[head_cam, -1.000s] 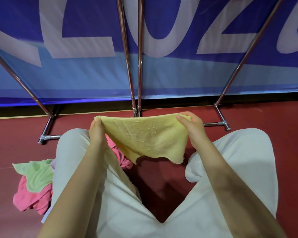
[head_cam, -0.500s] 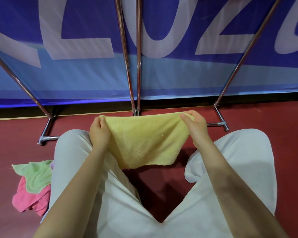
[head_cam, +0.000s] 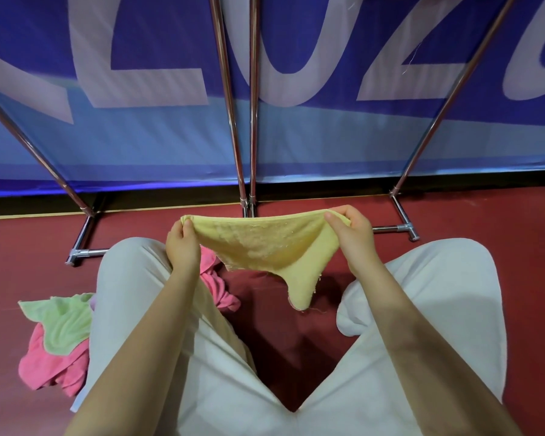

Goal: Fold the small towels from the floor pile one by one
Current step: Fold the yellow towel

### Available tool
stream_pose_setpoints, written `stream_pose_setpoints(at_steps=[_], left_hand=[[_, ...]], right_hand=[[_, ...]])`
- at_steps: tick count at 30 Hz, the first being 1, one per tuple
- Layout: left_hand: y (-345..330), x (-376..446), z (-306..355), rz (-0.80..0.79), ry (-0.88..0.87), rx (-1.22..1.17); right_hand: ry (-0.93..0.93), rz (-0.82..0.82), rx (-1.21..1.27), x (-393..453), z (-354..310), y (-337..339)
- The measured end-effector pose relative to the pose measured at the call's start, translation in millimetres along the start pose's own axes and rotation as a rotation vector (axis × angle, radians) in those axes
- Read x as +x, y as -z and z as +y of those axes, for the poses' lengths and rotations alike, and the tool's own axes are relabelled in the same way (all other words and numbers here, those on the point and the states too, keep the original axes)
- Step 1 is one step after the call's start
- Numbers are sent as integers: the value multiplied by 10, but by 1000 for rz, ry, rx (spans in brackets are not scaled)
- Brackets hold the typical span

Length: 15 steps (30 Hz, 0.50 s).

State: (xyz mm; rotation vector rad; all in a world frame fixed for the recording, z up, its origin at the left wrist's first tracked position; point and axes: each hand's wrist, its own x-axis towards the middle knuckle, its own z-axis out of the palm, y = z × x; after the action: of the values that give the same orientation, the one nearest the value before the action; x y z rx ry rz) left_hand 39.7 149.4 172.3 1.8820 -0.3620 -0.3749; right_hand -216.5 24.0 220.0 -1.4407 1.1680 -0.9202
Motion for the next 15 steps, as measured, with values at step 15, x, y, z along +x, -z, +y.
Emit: stream_pose_setpoints(at_steps=[15], left_hand=[[-185, -100, 318, -58, 476, -392]], right_hand=[[-351, 73, 307, -13, -37, -273]])
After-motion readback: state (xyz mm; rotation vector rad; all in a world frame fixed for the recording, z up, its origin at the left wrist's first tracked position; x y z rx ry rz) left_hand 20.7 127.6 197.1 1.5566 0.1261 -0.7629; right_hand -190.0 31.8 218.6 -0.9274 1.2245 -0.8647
